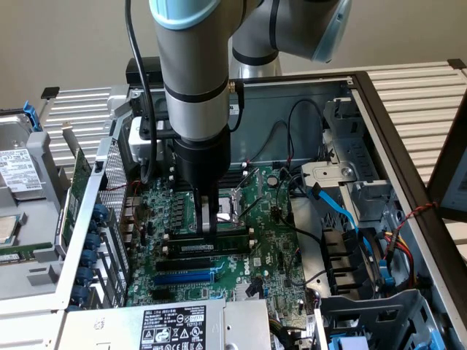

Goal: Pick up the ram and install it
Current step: 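Press down the ram until it locks into place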

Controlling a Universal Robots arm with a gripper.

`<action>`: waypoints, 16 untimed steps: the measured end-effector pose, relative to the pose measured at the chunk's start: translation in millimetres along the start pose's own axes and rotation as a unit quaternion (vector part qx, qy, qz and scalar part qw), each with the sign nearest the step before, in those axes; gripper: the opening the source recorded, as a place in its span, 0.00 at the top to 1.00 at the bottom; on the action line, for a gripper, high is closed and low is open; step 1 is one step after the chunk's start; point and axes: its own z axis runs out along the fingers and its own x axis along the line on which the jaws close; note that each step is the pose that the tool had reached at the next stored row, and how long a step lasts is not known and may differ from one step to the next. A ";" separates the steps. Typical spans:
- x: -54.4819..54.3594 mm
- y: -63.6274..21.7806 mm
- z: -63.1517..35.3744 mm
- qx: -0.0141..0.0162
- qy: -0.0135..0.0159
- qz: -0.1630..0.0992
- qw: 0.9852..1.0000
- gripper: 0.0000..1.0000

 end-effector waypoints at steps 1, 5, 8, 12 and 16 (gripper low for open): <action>0.0 0.0 0.1 0.000 0.000 0.000 1.000 0.90; 0.0 0.0 0.3 0.000 0.000 0.000 1.000 0.90; 0.0 0.0 0.9 0.000 0.000 0.000 1.000 0.90; 0.0 0.2 0.9 0.000 0.000 0.000 1.000 0.90; 0.1 1.6 0.9 0.000 0.000 0.000 1.000 0.90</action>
